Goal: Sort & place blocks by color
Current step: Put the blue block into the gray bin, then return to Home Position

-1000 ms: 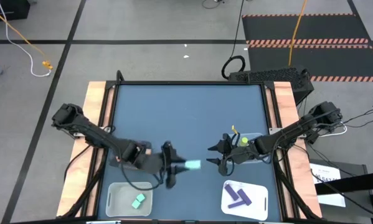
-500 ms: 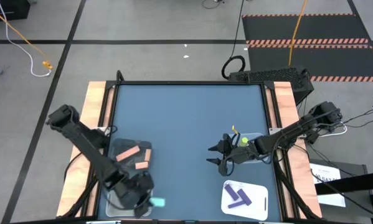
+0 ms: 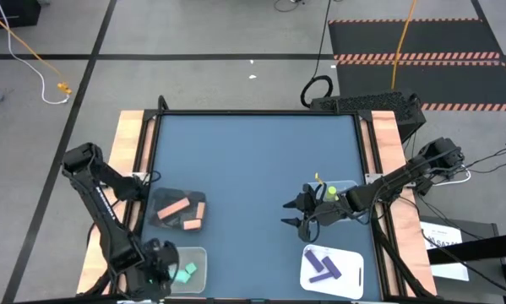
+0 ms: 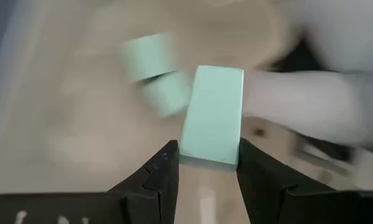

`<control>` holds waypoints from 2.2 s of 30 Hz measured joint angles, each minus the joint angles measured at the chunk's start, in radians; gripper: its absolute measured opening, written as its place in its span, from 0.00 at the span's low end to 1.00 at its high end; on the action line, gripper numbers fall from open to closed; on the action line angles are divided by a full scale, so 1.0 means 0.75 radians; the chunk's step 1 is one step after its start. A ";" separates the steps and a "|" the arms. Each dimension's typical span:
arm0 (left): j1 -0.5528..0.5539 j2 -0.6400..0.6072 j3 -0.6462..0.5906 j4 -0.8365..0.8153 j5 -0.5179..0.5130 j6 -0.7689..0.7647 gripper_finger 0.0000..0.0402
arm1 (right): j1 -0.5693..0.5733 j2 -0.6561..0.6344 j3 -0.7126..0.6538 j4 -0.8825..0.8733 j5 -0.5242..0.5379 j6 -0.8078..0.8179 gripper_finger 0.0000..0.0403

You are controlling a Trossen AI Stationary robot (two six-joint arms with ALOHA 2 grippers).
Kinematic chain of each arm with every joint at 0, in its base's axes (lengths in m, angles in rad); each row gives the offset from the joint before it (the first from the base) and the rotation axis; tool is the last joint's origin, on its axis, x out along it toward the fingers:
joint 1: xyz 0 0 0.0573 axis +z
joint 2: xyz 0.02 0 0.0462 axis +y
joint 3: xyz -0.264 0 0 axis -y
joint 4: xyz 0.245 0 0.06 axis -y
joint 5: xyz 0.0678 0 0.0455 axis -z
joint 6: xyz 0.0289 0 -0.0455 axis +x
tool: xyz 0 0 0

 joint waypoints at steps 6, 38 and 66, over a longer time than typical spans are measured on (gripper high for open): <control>-0.013 0.001 -0.001 -0.251 -0.013 -0.191 0.33 | -0.001 0.000 0.000 0.011 0.000 0.000 0.57; 0.102 -0.127 -0.001 -0.327 -0.173 -0.044 0.64 | -0.035 -0.270 0.001 -0.081 -0.068 -0.383 0.57; 0.840 -0.608 -0.001 -0.868 -1.186 0.712 0.64 | -0.384 -0.595 -0.278 -0.141 -0.057 -0.491 0.57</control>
